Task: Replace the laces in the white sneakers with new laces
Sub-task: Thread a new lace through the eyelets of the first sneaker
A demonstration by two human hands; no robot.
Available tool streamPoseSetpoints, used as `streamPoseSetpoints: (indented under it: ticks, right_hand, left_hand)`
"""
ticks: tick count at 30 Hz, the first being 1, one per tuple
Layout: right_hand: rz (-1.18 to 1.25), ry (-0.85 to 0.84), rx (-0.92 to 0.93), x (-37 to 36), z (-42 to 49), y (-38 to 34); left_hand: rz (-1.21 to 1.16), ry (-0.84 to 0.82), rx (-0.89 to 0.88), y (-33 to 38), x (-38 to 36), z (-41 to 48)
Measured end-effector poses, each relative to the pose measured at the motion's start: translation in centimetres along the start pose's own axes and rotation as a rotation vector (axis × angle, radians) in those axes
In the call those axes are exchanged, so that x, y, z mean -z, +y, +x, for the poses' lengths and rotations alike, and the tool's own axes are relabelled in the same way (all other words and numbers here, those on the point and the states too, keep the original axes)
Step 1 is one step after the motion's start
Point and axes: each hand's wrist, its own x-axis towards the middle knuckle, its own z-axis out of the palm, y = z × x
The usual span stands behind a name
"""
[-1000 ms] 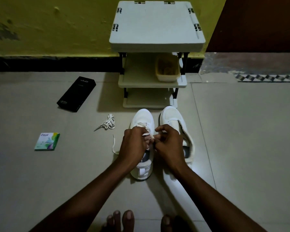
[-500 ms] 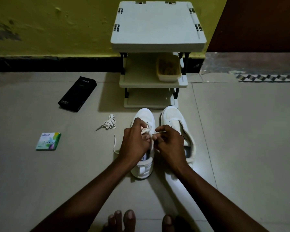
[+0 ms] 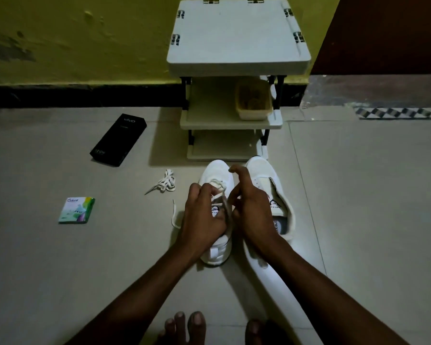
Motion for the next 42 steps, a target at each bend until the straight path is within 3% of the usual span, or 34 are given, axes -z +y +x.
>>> streamPoseSetpoints:
  ticks: [6,9,11,17,23,29,38,42]
  right_hand:
    - [0.31,0.151,-0.059,0.8,-0.7,-0.2]
    - [0.618,0.13,-0.122,2.1,0.0,-1.2]
    - [0.67,0.1,-0.131,3.4,0.6,-1.7]
    - [0.236,-0.105,-0.167,5.1,1.8,-1.3]
    - [-0.313,-0.284,0.006,3.4,1.7,-1.4]
    - [-0.513,-0.432,0.069,2.3,2.0,-0.8]
    - [-0.74,-0.42,0.079,2.6,2.2,-1.5]
    - [-0.882,-0.265,0.107,5.6,2.7,-3.9]
  left_hand:
    - [0.029,0.044,0.077,-0.6,-0.1,0.1]
    - [0.035,0.04,0.072,-0.5,0.1,0.1]
    - [0.043,0.033,0.08,-0.6,0.1,0.2]
    - [0.053,0.001,0.092,-1.1,0.2,0.5]
    - [0.033,-0.04,0.037,-1.5,0.1,1.0]
    - [-0.025,-0.039,-0.029,-2.0,0.1,1.2]
    - [0.049,-0.088,-0.098,-2.3,-0.1,1.5]
    - [0.024,-0.09,-0.075,-2.5,-0.1,1.6]
